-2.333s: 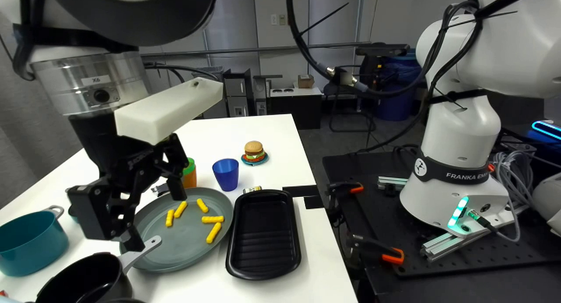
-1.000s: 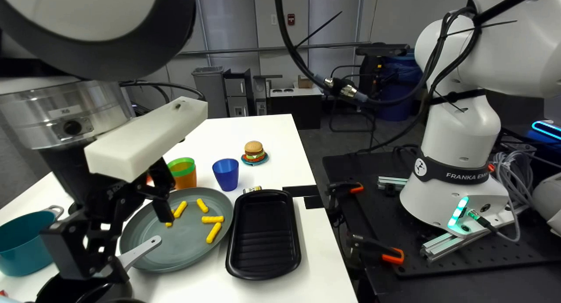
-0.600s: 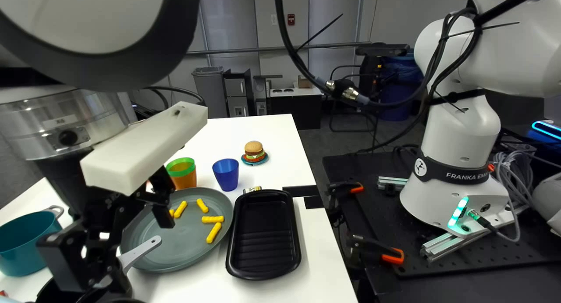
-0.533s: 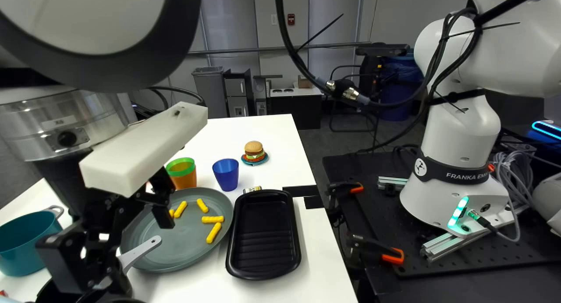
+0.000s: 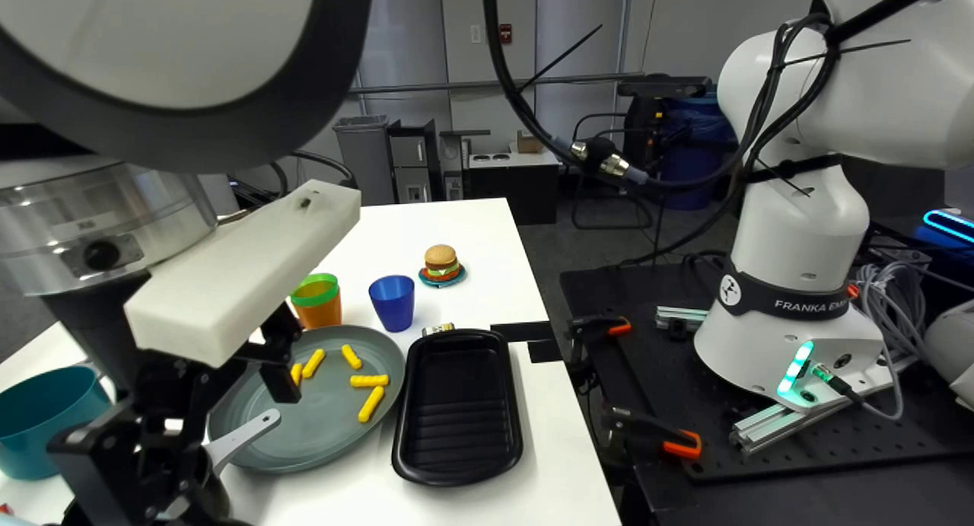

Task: Open the oven

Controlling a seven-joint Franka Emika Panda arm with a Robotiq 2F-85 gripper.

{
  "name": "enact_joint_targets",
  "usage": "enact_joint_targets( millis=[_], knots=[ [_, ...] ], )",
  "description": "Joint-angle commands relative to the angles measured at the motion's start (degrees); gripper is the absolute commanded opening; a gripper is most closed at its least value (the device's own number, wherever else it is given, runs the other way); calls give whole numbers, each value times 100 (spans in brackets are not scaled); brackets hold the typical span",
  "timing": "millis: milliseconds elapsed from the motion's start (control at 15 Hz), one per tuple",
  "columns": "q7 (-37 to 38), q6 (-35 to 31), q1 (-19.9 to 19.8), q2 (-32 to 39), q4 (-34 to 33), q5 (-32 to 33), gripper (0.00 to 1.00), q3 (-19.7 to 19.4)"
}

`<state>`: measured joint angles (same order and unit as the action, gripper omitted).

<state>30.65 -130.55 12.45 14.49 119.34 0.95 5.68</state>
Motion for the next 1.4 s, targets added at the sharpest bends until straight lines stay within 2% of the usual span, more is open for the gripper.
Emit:
enact_joint_targets(
  millis=[0,333,1333],
  knots=[
    [275,40,142,1,-96,239,100,-49],
    [401,46,227,44,-167,344,100,-29],
    [272,47,185,451,-287,102,100,-69]
  ],
)
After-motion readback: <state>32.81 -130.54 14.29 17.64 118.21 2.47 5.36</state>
